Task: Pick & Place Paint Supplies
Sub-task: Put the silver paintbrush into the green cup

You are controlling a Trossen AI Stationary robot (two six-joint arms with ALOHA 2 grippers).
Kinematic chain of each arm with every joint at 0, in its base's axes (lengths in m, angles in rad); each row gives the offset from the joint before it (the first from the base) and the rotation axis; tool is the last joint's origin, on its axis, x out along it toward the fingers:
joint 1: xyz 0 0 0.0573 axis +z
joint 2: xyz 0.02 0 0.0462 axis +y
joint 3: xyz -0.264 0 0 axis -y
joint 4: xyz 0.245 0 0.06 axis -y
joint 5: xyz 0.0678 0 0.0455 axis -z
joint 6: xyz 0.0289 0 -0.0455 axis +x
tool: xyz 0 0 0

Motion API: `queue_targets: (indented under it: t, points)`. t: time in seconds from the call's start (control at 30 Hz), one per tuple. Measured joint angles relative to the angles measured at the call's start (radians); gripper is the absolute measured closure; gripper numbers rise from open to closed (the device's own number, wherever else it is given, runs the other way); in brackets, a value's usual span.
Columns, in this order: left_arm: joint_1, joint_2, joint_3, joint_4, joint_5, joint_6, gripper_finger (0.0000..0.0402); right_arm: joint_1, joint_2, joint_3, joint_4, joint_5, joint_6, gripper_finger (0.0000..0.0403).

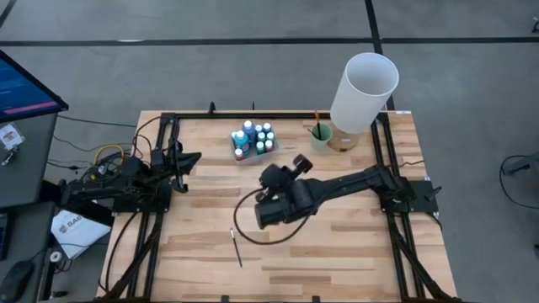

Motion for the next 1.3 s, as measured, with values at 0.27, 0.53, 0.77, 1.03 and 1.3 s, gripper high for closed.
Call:
queue_targets:
  t: [0.27, 0.53, 0.77, 1.03, 1.3]
  points:
    - [0.0, 0.0, 0.0, 0.0, 0.0, 0.0, 0.04, -0.072, -0.067, -0.001, 0.005, 0.259, -0.265, 0.0403]
    - [0.0, 0.0, 0.0, 0.0, 0.0, 0.0, 0.04, -0.152, -0.163, -0.047, 0.007, 0.321, -0.364, 0.0403]
    - [0.0, 0.0, 0.0, -0.001, 0.0, 0.0, 0.04, -0.136, -0.467, -0.512, 0.026, 0.314, -0.085, 0.0403]
    - [0.0, 0.0, 0.0, 0.0, 0.0, 0.0, 0.04, -0.093, -0.718, -1.019, 0.392, 0.407, 0.011, 0.0403]
    - [0.0, 0.0, 0.0, 0.002, 0.0, 0.0, 0.04, -0.134, -0.781, -1.249, 0.839, 0.256, -0.246, 0.0403]
